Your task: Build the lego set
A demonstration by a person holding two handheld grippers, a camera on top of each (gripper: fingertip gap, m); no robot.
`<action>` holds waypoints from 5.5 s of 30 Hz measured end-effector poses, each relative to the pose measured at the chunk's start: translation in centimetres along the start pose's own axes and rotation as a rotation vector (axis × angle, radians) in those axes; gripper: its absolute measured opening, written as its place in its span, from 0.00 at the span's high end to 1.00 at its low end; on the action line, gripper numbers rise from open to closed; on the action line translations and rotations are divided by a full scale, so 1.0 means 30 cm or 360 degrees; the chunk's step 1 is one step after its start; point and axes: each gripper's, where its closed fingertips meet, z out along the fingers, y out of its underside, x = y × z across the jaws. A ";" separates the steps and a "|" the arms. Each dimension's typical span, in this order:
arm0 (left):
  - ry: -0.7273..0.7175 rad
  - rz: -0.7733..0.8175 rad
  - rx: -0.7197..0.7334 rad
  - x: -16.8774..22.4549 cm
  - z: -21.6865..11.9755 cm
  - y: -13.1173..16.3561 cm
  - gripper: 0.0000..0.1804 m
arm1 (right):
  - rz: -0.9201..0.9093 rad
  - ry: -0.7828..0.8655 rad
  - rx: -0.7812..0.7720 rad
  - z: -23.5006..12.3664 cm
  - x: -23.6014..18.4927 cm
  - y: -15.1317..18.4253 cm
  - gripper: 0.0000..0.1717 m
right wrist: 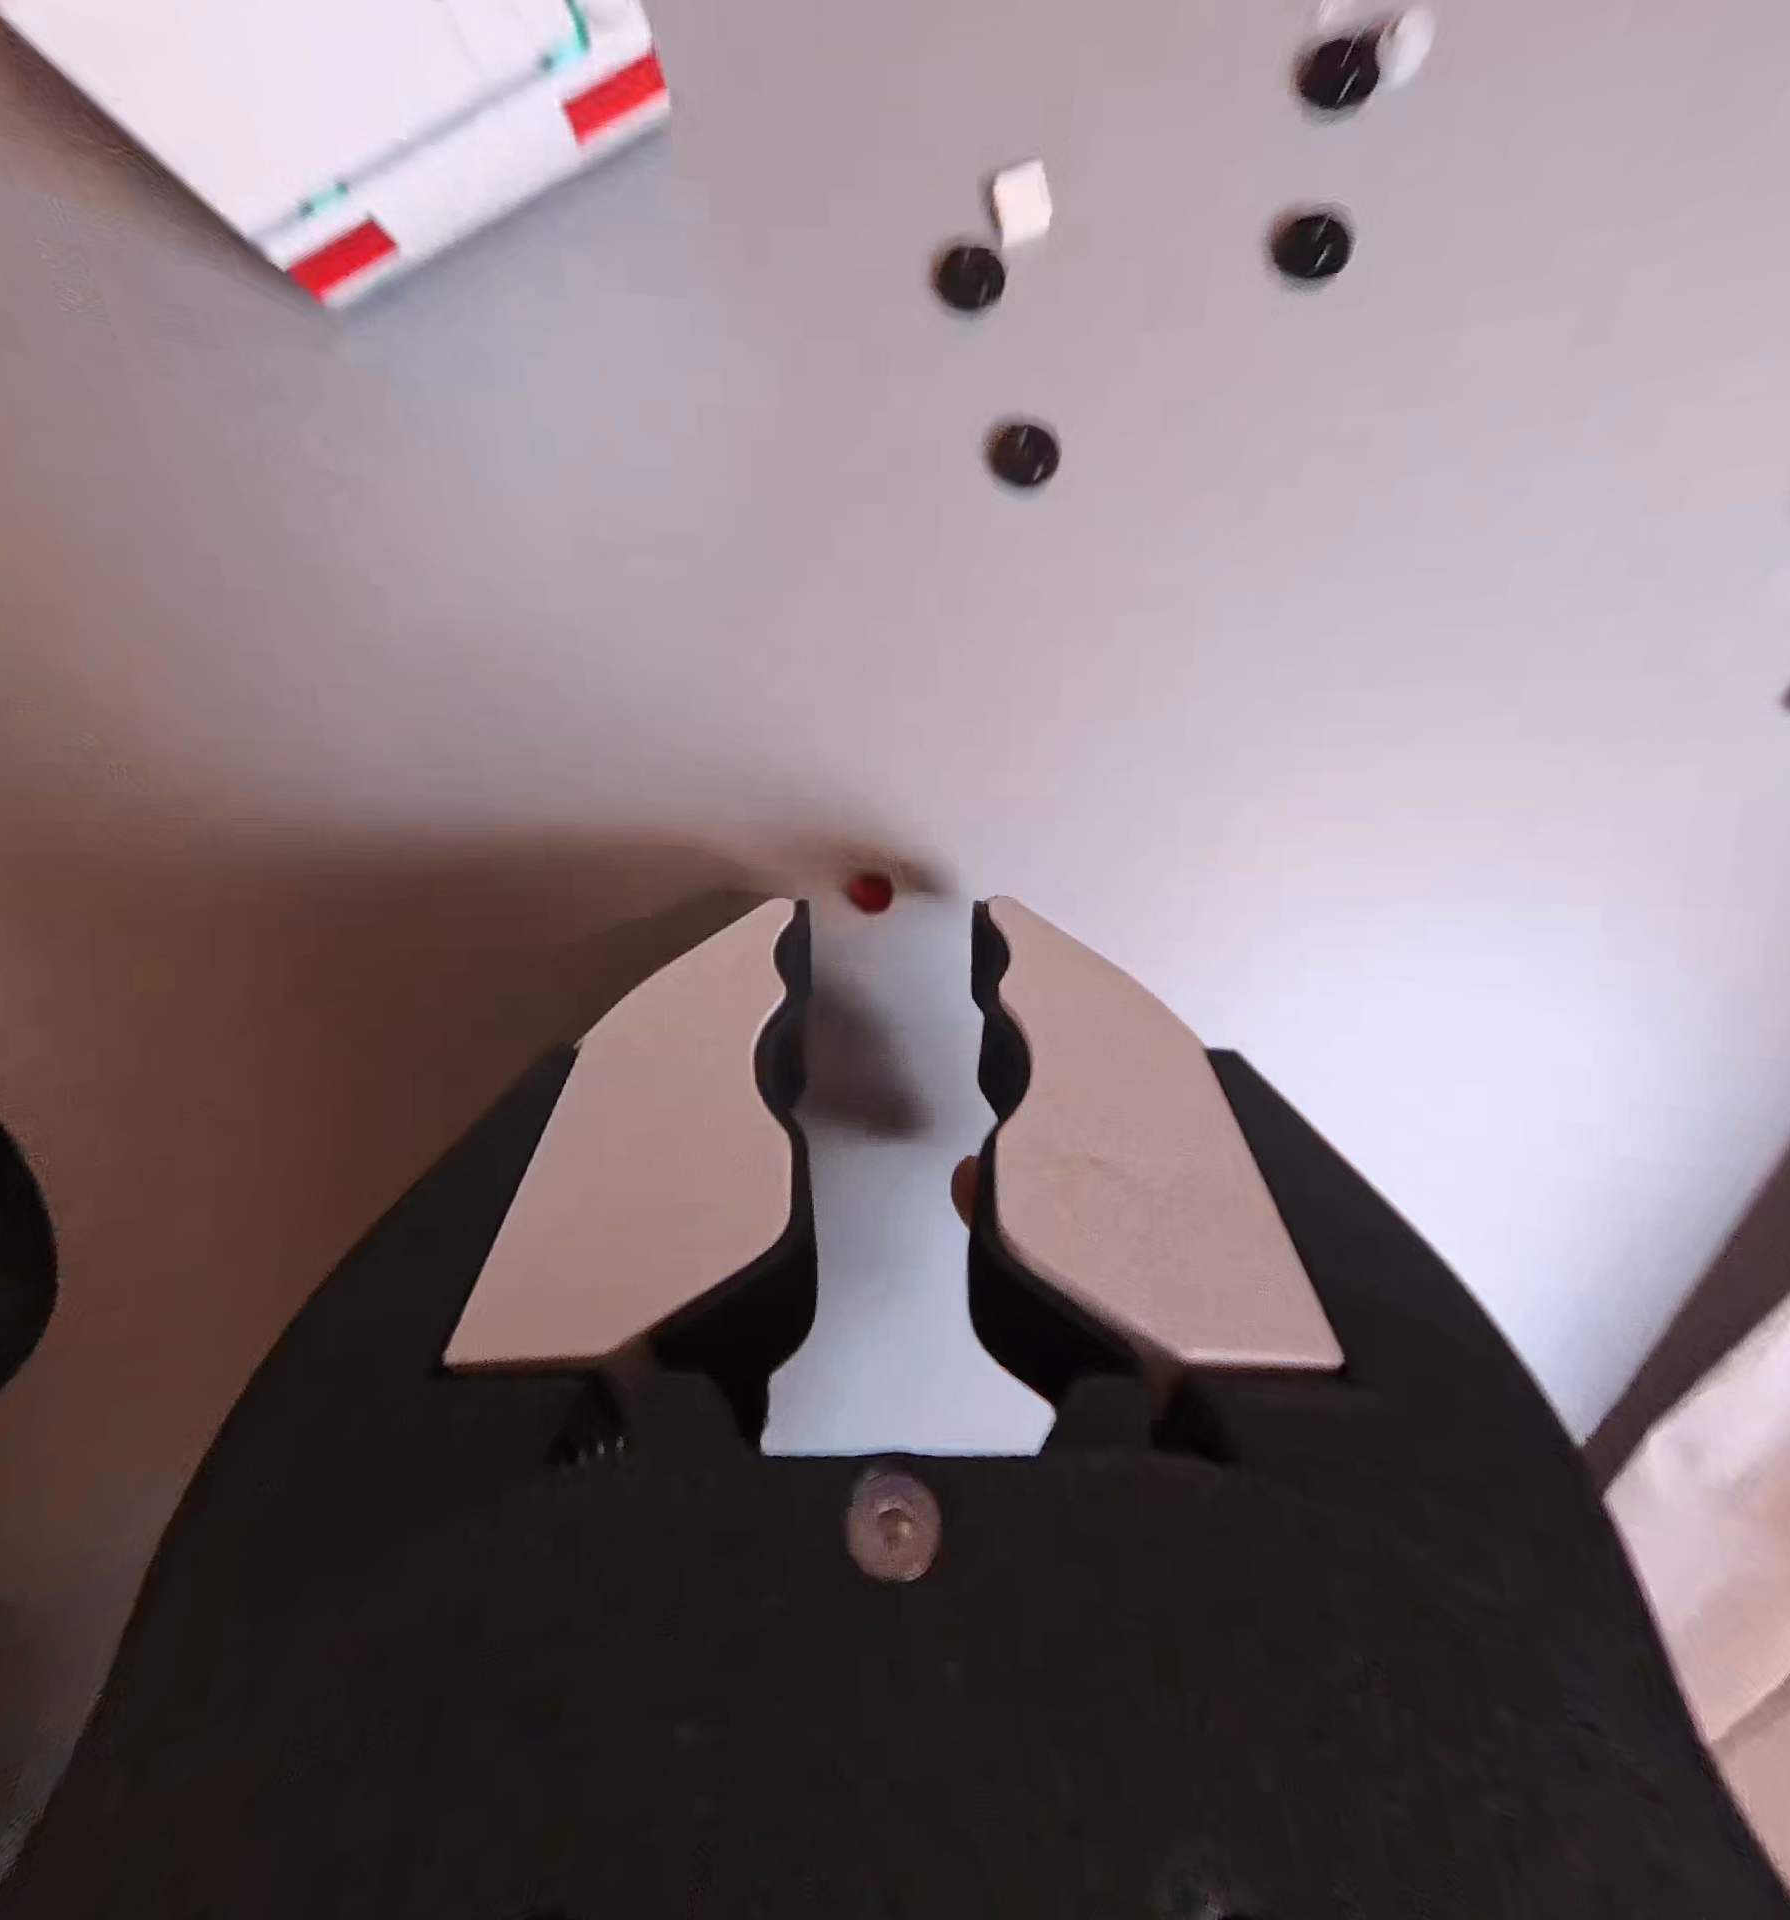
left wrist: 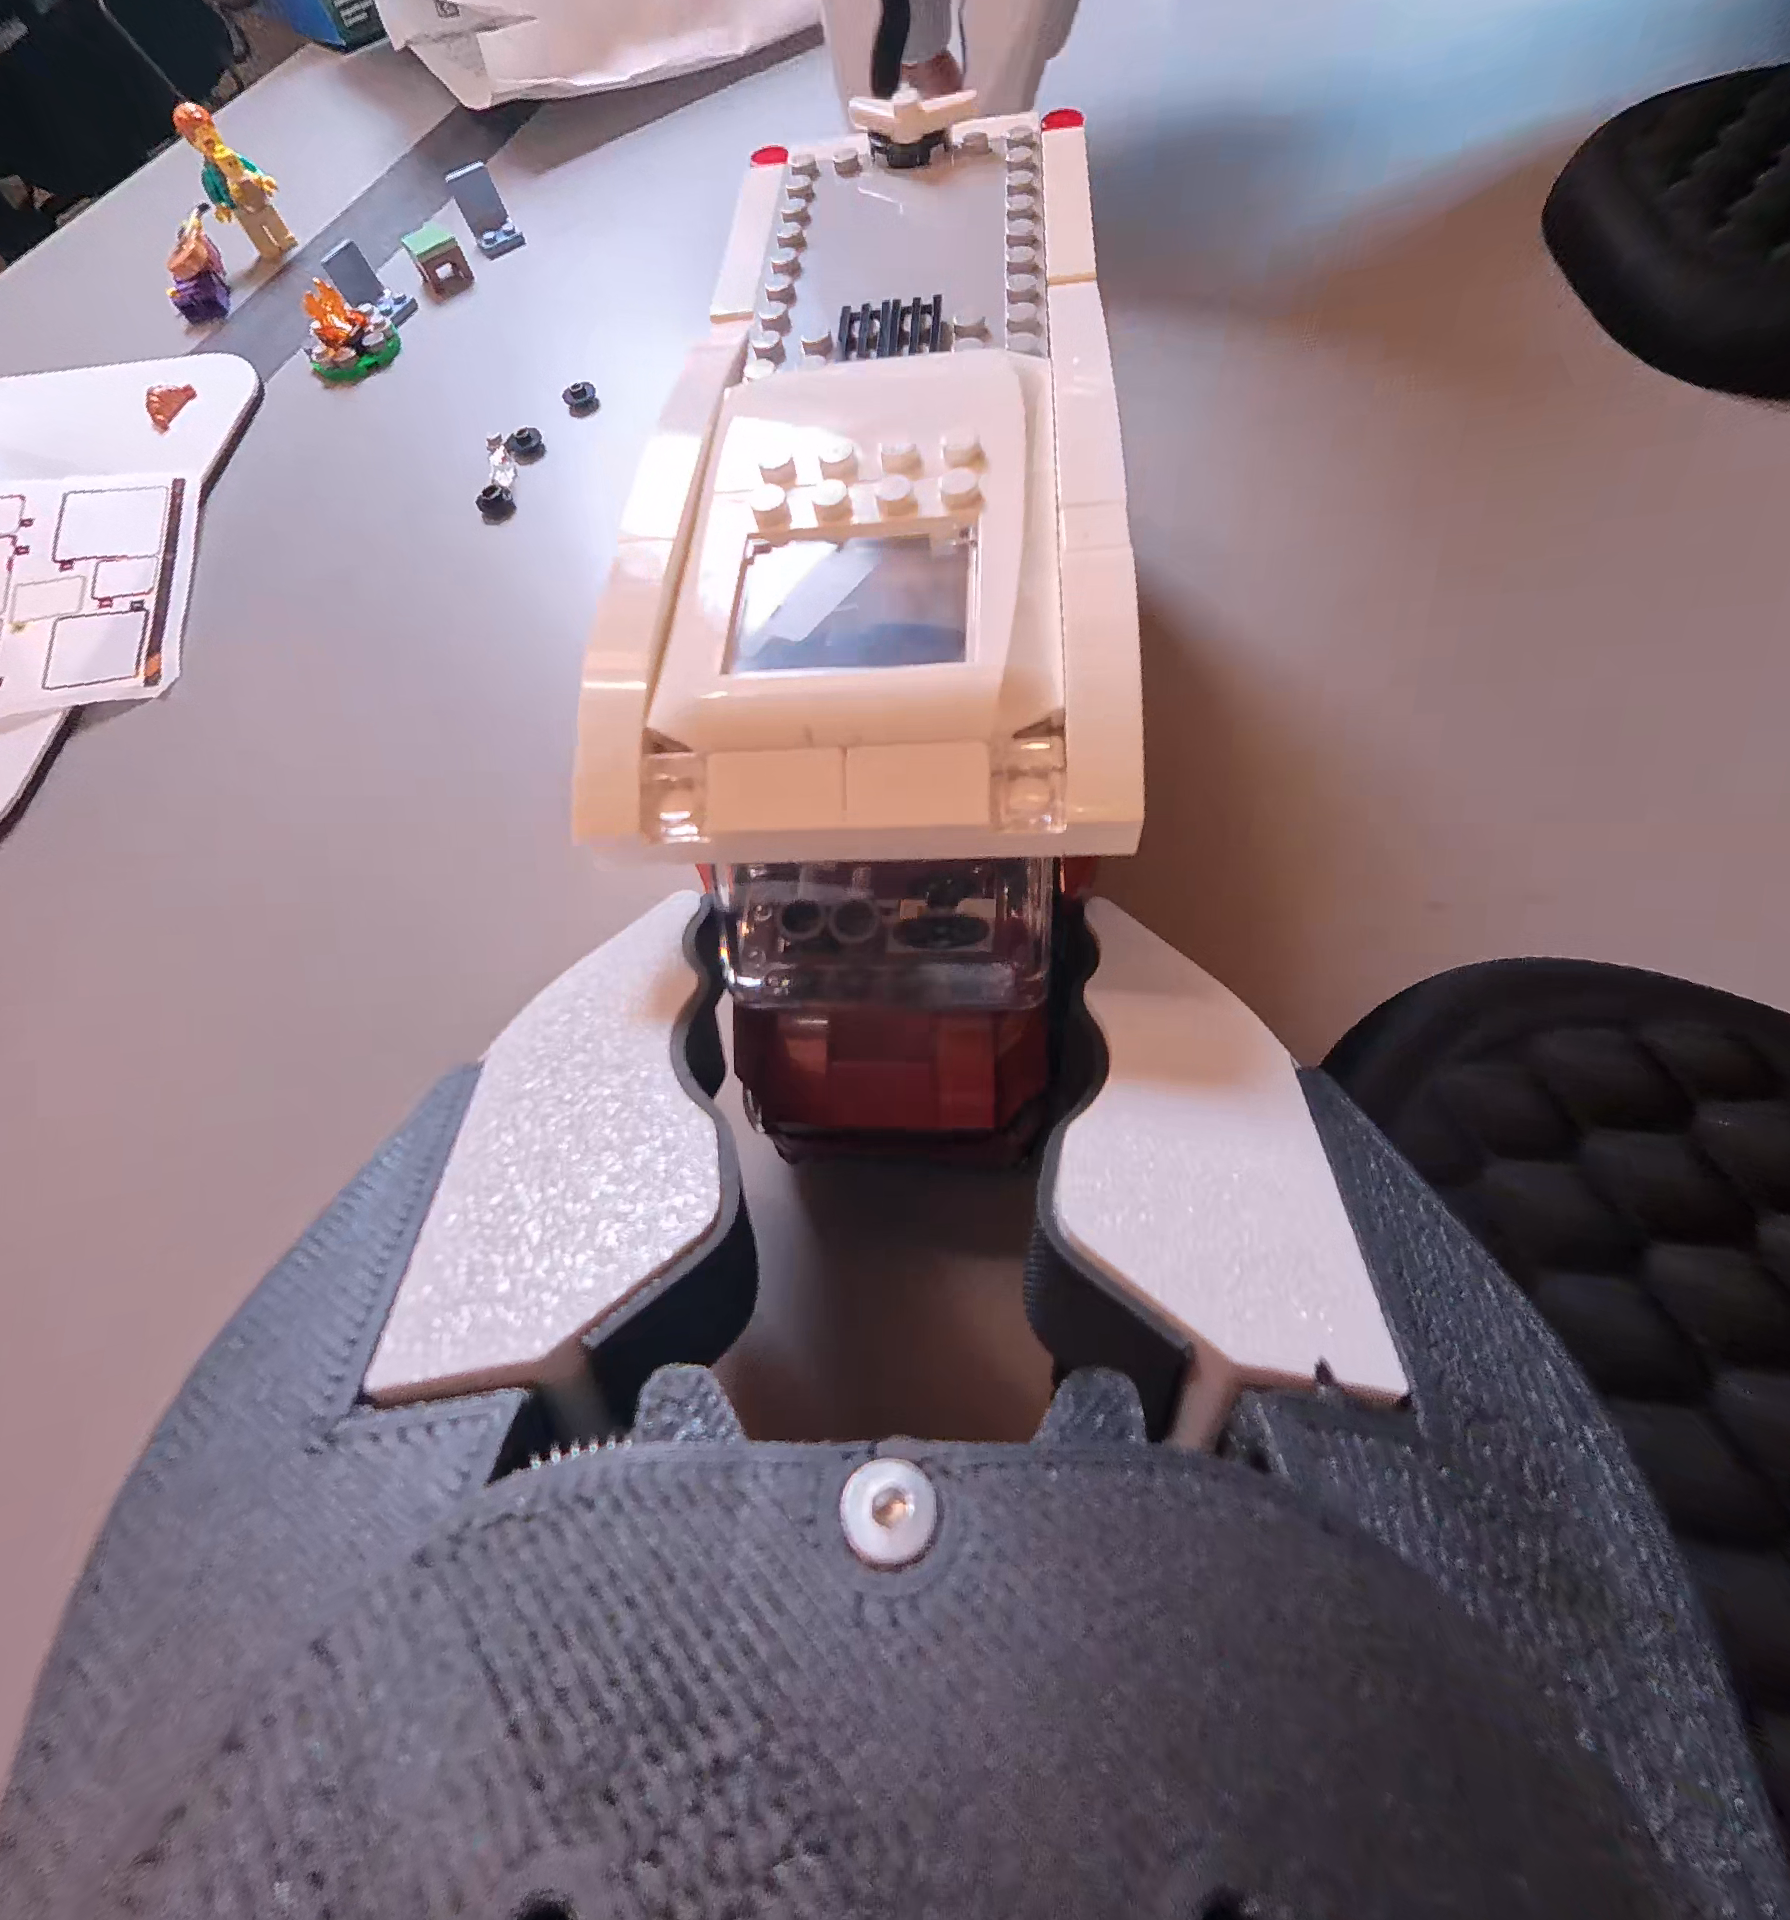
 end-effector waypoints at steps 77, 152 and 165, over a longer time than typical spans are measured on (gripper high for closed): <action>-0.0378 -0.1442 0.0975 -0.694 -0.006 -0.368 1.00 | 0.0373 0.1605 0.1417 -0.455 0.803 -0.759 0.57; -0.1386 0.0308 -0.0184 -0.968 0.191 -0.661 1.00 | -0.0091 0.1797 0.1407 -0.635 0.732 -0.716 0.78; -0.1370 0.0301 -0.0206 -0.967 0.193 -0.663 1.00 | -0.0059 0.1782 0.1404 -0.643 0.758 -0.708 0.76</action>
